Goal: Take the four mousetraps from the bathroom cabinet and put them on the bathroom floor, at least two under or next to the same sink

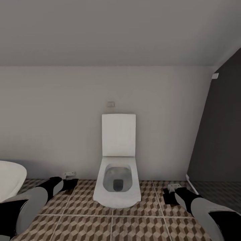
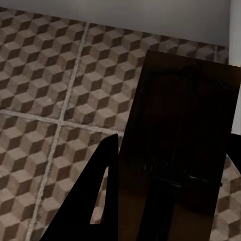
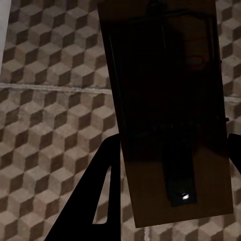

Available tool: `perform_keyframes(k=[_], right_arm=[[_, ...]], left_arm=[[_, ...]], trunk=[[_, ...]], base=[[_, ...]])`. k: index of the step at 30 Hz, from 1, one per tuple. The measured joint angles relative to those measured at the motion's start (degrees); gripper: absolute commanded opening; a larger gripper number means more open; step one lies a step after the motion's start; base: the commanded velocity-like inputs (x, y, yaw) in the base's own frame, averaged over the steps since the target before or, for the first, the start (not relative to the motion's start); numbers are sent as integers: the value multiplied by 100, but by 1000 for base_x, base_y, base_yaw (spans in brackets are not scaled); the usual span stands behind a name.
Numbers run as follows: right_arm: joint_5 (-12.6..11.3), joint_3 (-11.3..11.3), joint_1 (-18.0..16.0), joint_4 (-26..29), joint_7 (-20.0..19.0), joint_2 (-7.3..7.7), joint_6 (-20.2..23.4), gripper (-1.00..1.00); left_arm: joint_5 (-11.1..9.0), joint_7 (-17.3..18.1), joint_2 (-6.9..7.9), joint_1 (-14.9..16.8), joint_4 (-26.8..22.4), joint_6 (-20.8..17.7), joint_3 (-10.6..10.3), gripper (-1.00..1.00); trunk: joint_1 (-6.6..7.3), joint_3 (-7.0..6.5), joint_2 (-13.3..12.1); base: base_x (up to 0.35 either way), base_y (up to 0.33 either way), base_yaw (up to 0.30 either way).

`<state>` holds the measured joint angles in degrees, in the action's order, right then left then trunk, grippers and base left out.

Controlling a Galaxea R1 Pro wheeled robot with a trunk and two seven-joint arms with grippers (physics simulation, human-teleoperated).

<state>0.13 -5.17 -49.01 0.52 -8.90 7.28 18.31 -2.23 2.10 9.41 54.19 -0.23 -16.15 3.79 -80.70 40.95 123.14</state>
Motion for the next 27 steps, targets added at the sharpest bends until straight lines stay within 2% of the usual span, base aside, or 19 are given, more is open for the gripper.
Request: perform_keyframes(k=[7, 12, 15, 16, 17, 18, 20, 25, 26, 27], right_arm=[[0, 0, 0, 1, 62, 0, -10, -100], [6, 12, -1, 42, 253, -10, 5, -100], [7, 9, -2, 110, 716, -47, 57, -100], [-34, 8, -4, 314, 1169, -94, 146, -100], [-545, 25, -1, 990, 1738, -135, 605, -100], [-720, 9, -4, 1297, 1797, -141, 652, -100], [-793, 11, -2, 1363, 1822, -142, 640, -100], [-803, -14, -2, 1403, 1840, -139, 390, -100], [-801, -25, -2, 1403, 1840, -140, 361, -100], [-787, -49, -2, 1411, 1841, -142, 298, -100]], left_arm=[[6, -8, 4, 0, 0, 0, 1, -100], [22, -32, 11, 0, -7, -10, -2, -100], [42, -218, 16, 1, -37, -61, -10, -100], [41, -343, 22, 1, -47, -133, -1, -100], [50, -452, 30, 6, -422, -480, -5, -100], [55, -463, 29, 3, -573, -600, -16, -100], [60, -467, 27, 3, -641, -649, -23, -100], [71, -486, -10, 2, -685, -680, -1, -100], [72, -529, -12, 2, -685, -680, -2, -100], [72, -803, -16, 2, -686, -663, -5, -100]], trunk=[[-154, 126, 281], [-264, 215, 481], [-330, 269, 602], [-351, 287, 642], [-374, 304, 682], [-395, 322, 723], [-439, 359, 802], [-549, 449, 1003], [-571, 467, 1043], [-593, 485, 1083]], base=[[0, 0, 0], [0, 0, 0], [0, 0, 0], [0, 0, 0], [0, 0, 0], [0, 0, 0], [0, 0, 0], [0, 0, 0], [0, 0, 0], [0, 0, 0]])
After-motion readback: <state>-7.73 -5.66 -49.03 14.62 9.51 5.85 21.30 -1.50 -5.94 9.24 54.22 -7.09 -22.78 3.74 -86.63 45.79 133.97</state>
